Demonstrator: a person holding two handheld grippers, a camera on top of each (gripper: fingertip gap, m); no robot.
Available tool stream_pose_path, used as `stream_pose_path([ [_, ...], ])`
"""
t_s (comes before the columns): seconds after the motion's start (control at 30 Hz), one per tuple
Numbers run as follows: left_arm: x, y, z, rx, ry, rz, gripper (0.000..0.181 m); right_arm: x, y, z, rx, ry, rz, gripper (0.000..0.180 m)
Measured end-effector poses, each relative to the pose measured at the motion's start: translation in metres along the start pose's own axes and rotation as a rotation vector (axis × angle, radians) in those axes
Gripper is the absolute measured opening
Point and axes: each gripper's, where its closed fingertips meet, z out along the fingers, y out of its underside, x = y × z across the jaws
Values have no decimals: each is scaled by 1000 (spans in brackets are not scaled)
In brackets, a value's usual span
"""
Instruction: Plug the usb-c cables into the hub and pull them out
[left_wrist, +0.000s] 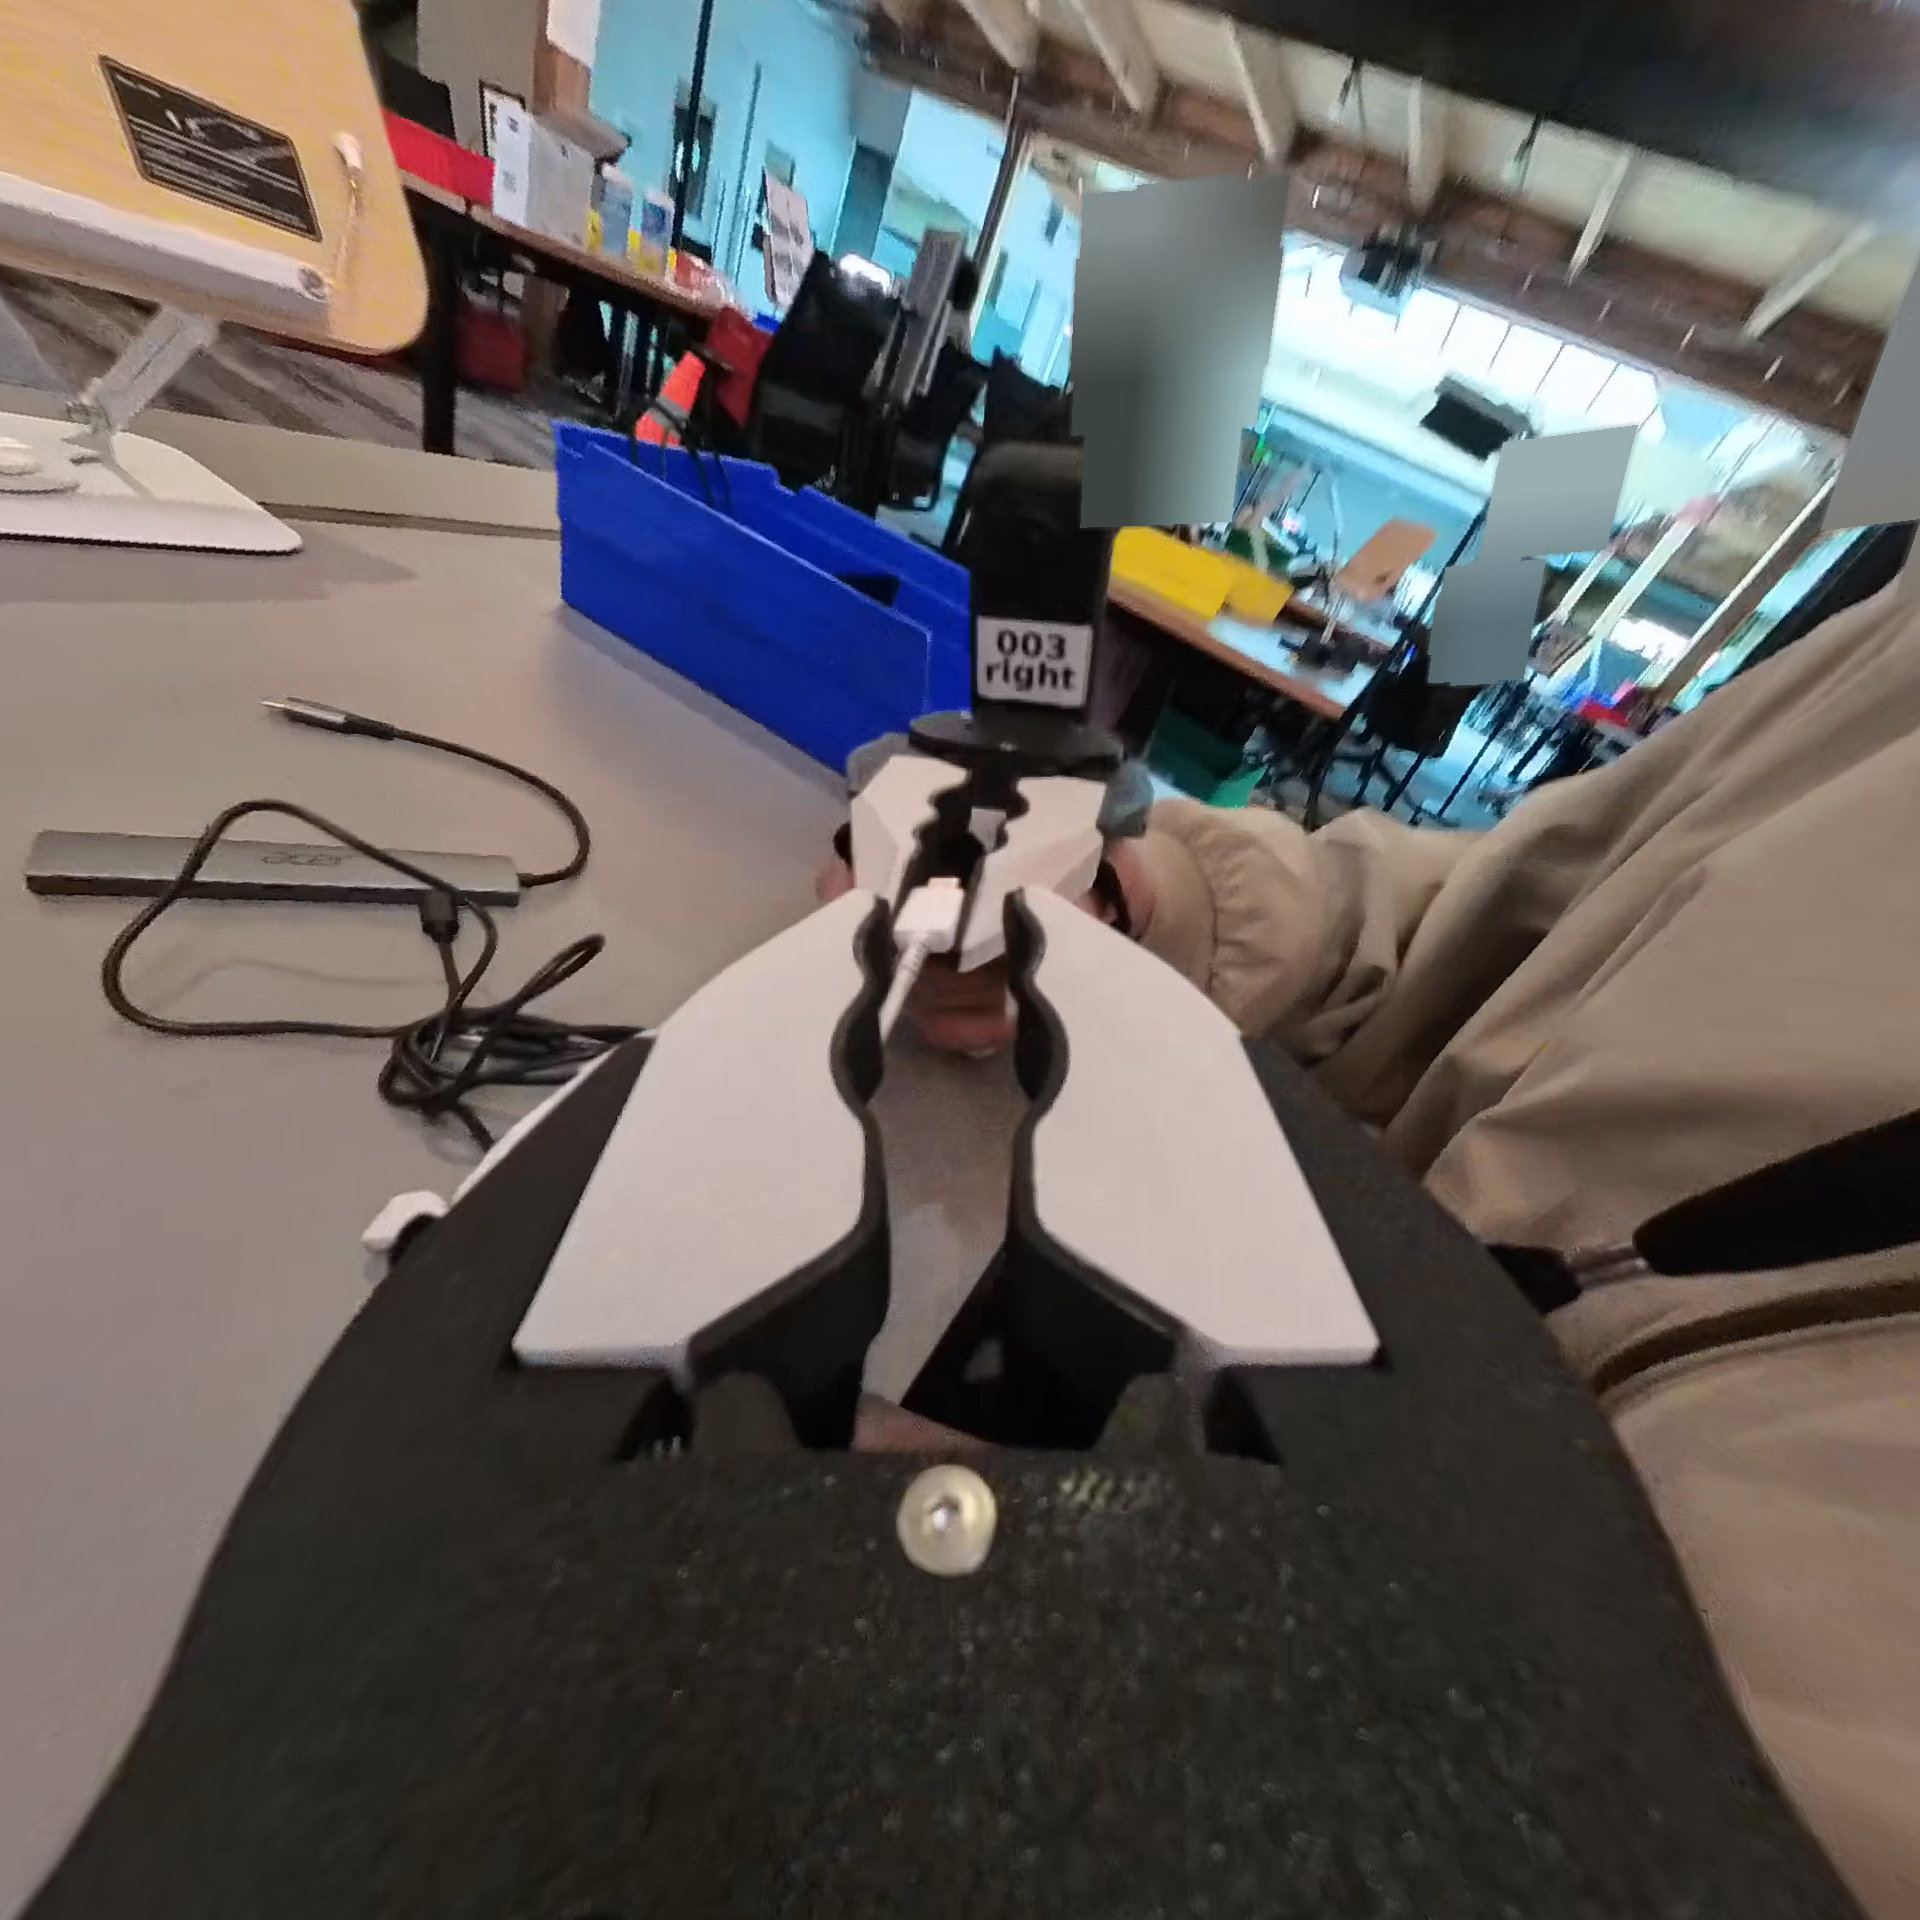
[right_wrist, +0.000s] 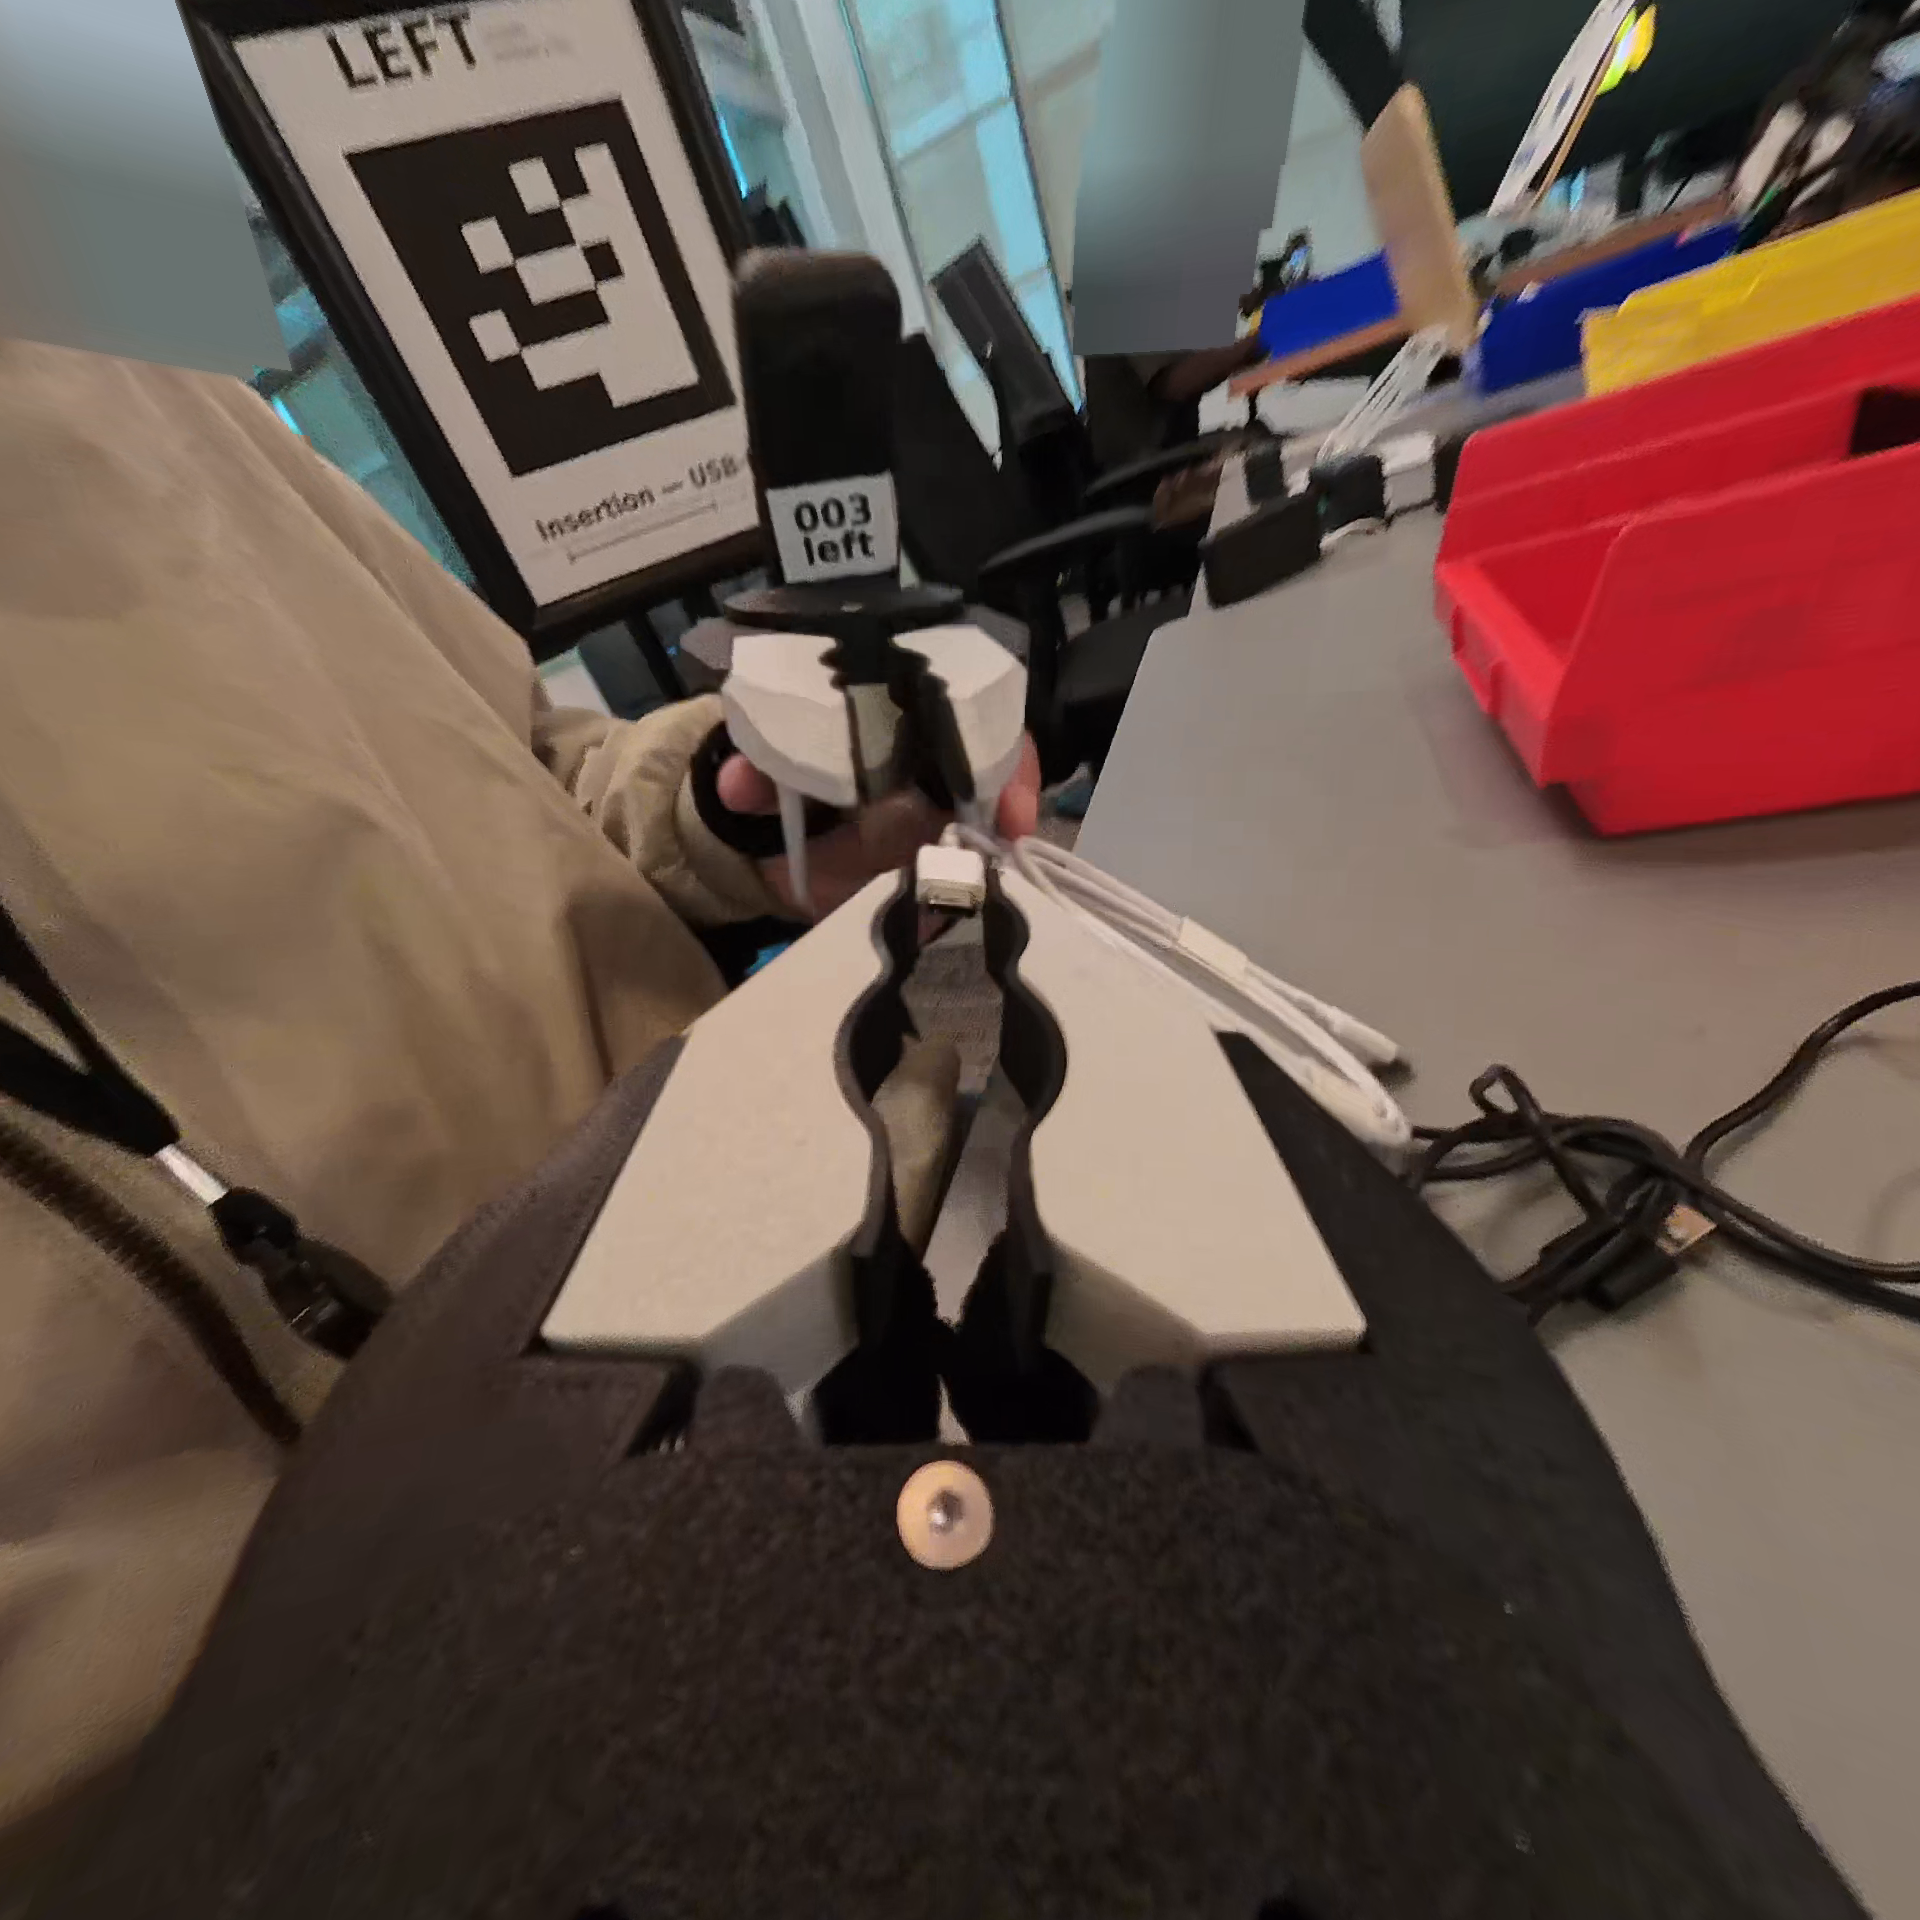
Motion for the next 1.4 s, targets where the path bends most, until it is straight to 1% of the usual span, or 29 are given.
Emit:
stream_pose_path([
  [0.03, -1, -5, -2, 38, 6, -44, 20, 0, -4, 1, 30, 11, -19, 12],
  [0.1, -4, -8, -3, 68, -1, -75, 20, 0, -9, 4, 66, 28, -54, 11],
  [0.2, -8, -5, -2, 49, -24, -51, 20, -4, -13, 9, 94, 29, -80, 12],
  [0.33, -16, -7, -7, 50, -78, -27, 38, -6, -21, 10, 144, 22, -75, 11],
  [0.4, -19, -10, -13, 60, -102, -11, 38, 0, -22, 7, 145, 53, -70, 11],
  [0.47, -14, -7, -13, 42, -88, 14, 35, 9, -24, 1, 159, 107, -79, 11],
  [0.53, -10, -2, -9, 18, -92, 13, 41, 14, -28, -3, 180, 143, -85, 12],
  [0.6, -16, -4, -9, 33, -150, 7, 41, 17, -30, -3, 185, 184, -108, 11],
  [0.67, -30, -16, -20, 97, -265, 41, 40, 23, -30, -4, 176, 224, -112, 12],
  [0.73, -35, -23, -28, 132, -312, 72, 38, 33, -31, -10, 183, 263, -95, 12],
  [0.77, -31, -21, -26, 123, -282, 59, 34, 37, -33, -14, 196, 281, -79, 12],
  [0.83, -16, -6, -10, 55, -149, -32, 32, 36, -37, -16, 225, 271, -65, 12],
  [0.9, -9, 4, 2, 32, -69, -157, 34, 21, -36, -3, 216, 181, -67, 11],
  [0.97, -12, 2, 4, 56, -31, -239, 32, 4, -32, 9, 209, 86, -59, 11],
  [1.03, -14, 0, 2, 71, -13, -255, 26, 1, -31, 11, 211, 68, -49, 11],
  [1.13, -9, -6, -1, 103, 8, -255, 26, 7, -23, 9, 157, 66, -37, 11],
  [1.23, -8, 0, 1, 65, 5, -224, 25, 1, -17, 11, 135, 4, 3, 11],
  [1.4, -8, 5, 3, 40, 2, -225, 23, 1, -10, 14, 96, -14, 30, 11],
])
